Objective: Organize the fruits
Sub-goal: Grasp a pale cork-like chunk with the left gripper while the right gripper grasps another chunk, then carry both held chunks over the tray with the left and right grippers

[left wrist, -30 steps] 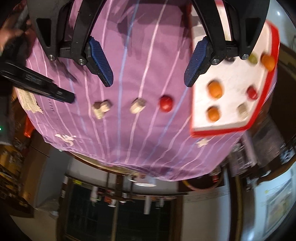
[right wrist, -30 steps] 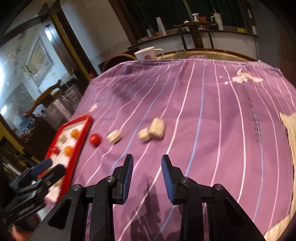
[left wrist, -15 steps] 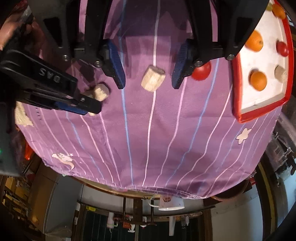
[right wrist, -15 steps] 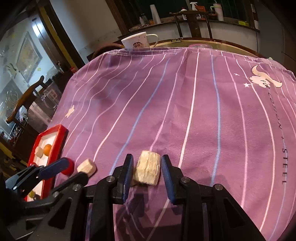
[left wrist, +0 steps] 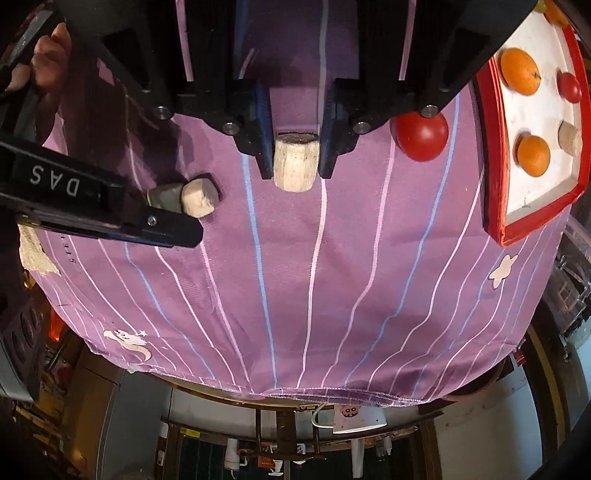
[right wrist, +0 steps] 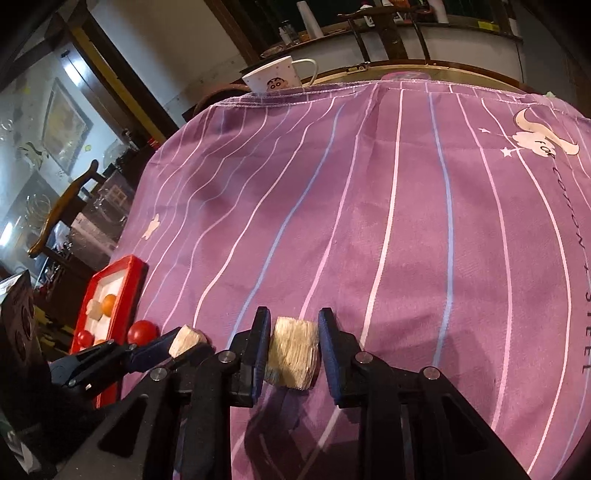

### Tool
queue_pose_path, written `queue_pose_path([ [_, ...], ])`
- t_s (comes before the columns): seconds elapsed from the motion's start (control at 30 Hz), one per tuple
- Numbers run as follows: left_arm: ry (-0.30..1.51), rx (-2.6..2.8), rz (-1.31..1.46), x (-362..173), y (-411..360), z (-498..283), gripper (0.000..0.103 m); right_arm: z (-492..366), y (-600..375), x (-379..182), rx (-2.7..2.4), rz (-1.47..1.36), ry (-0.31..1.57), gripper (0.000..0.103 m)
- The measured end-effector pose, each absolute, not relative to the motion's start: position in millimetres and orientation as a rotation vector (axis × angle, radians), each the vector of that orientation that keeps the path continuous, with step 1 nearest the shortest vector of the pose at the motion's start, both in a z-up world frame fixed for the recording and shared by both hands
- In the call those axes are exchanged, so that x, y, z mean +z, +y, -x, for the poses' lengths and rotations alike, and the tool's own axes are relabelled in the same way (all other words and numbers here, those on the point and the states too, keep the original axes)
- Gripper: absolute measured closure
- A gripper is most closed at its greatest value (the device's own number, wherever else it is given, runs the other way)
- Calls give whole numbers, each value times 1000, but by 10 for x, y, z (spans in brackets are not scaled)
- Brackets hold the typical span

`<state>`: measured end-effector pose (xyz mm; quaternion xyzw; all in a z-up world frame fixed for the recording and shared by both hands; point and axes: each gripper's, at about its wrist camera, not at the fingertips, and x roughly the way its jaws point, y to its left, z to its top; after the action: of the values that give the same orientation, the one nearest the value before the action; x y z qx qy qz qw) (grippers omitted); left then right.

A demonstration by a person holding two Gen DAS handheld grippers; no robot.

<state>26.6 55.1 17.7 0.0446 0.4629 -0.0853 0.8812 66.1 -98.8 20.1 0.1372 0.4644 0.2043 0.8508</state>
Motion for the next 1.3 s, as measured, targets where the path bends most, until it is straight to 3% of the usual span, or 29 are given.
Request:
queue_pose_path([
  [0.53, 889, -239, 80, 441, 569, 630, 79, -59, -1147, 334, 469, -188, 947, 74],
  [0.87, 873, -201, 143, 440, 722, 900, 79, 21, -901, 199, 479, -99, 938, 73],
  [1.3, 804, -144, 172, 619, 930, 1169, 79, 450, -872, 490, 507, -133, 870, 74],
])
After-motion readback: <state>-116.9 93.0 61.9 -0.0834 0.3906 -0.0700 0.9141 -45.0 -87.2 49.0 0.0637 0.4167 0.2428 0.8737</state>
